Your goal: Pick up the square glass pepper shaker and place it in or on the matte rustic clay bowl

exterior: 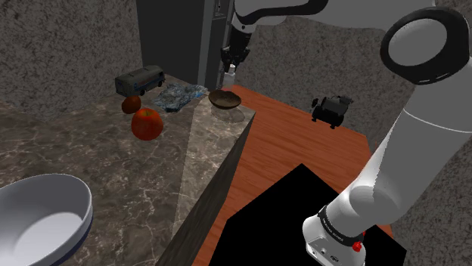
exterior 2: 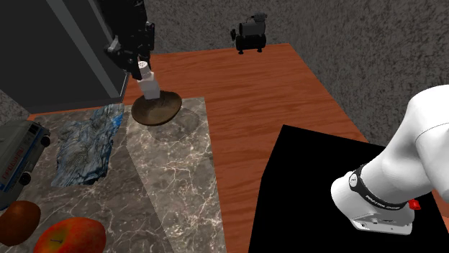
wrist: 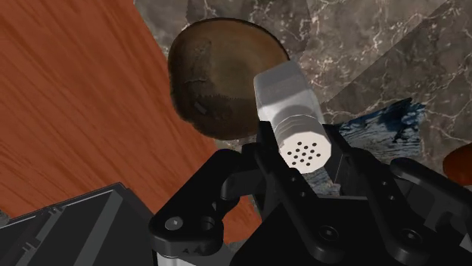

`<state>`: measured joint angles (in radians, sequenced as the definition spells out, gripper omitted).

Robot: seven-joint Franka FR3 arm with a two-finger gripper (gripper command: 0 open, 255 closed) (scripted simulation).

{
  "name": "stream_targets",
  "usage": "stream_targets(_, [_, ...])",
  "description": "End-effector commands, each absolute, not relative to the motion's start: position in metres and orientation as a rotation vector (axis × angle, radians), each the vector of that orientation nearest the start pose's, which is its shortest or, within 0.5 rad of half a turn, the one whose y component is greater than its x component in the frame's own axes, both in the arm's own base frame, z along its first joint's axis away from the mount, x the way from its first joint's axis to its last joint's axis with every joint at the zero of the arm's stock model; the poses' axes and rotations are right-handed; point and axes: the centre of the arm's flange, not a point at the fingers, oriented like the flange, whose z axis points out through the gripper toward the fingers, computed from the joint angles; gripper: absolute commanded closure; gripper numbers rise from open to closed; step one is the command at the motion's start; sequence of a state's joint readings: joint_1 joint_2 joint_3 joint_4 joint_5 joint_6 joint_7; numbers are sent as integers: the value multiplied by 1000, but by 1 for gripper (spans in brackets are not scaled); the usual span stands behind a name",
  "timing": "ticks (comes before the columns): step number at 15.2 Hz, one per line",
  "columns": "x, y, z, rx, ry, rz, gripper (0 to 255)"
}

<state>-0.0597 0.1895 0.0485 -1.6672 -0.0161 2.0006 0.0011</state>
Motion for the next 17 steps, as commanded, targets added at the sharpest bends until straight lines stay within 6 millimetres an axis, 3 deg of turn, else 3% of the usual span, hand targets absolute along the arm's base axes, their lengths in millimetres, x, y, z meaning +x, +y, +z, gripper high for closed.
stream_targets(1, [655, -29, 513, -3140, 11, -227, 255])
stream_targets(4, [686, -56, 519, -3140, 11, -227, 255])
stream_targets(17, [686, -56, 450, -3140, 11, -227, 255])
